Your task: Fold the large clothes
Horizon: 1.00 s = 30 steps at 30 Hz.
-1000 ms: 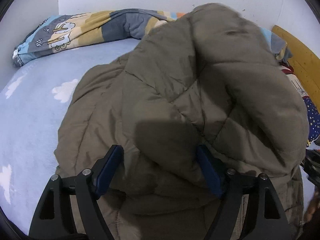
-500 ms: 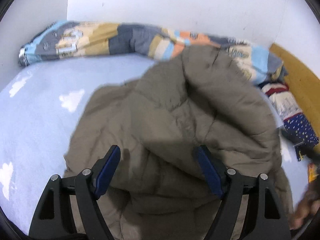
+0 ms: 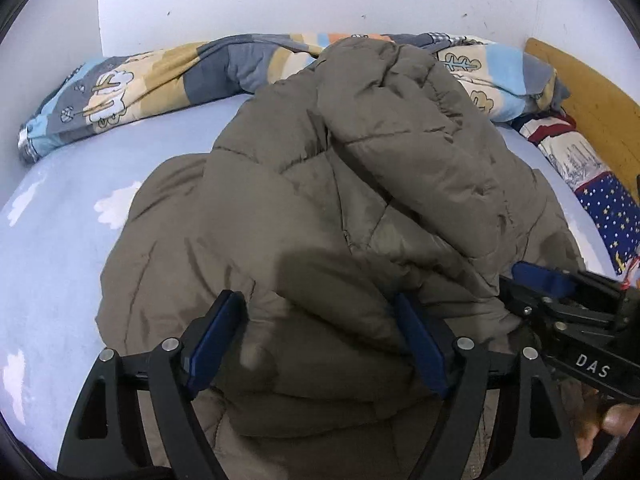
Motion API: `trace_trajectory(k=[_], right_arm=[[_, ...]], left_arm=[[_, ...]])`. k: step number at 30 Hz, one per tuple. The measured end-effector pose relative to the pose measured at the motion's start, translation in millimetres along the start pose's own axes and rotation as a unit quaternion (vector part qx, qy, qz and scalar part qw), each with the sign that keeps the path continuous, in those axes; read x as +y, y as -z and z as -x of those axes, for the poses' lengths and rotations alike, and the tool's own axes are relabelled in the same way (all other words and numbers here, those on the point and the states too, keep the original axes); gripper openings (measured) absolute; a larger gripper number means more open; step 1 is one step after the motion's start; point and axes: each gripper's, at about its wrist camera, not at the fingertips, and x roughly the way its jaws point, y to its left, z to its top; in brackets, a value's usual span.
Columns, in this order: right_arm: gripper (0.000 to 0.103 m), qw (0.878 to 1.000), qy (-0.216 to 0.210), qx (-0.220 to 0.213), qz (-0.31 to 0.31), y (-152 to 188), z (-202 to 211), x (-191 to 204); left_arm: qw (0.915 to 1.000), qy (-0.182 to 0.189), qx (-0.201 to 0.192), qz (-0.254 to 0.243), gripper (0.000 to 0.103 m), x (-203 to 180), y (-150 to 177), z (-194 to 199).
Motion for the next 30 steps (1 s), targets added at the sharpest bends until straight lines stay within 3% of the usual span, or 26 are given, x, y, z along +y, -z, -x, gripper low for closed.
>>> trace_trajectory(k=[3, 11, 18, 22, 27, 30], right_arm=[[0.049, 1.0, -0.003, 0.0, 0.0, -5, 8, -2], [0.049, 0.996, -0.032, -0.075, -0.023, -19, 47, -6], [0.049, 0.999, -0.035, -0.014, -0.005, -3, 14, 7], [0.05, 0.999, -0.033, 0.007, 0.003, 1, 3, 7], [0.049, 0.999, -0.037, -0.027, -0.006, -7, 23, 2], [0.049, 0.999, -0.013, -0.046, -0.02, -13, 31, -12]], left_arm=[[0.9999, 0.008, -0.01, 0.008, 0.08, 2, -1, 8], [0.9975, 0.024, -0.065, 0.015, 0.08, 3, -10, 33], [0.9998, 0.016, -0.009, -0.001, 0.08, -3, -1, 9], [0.9999, 0.011, -0.008, -0.008, 0.08, -6, 1, 10], [0.9987, 0.025, -0.042, 0.013, 0.08, 1, -5, 25], [0.9988, 0.011, -0.043, 0.02, 0.08, 7, -6, 26]])
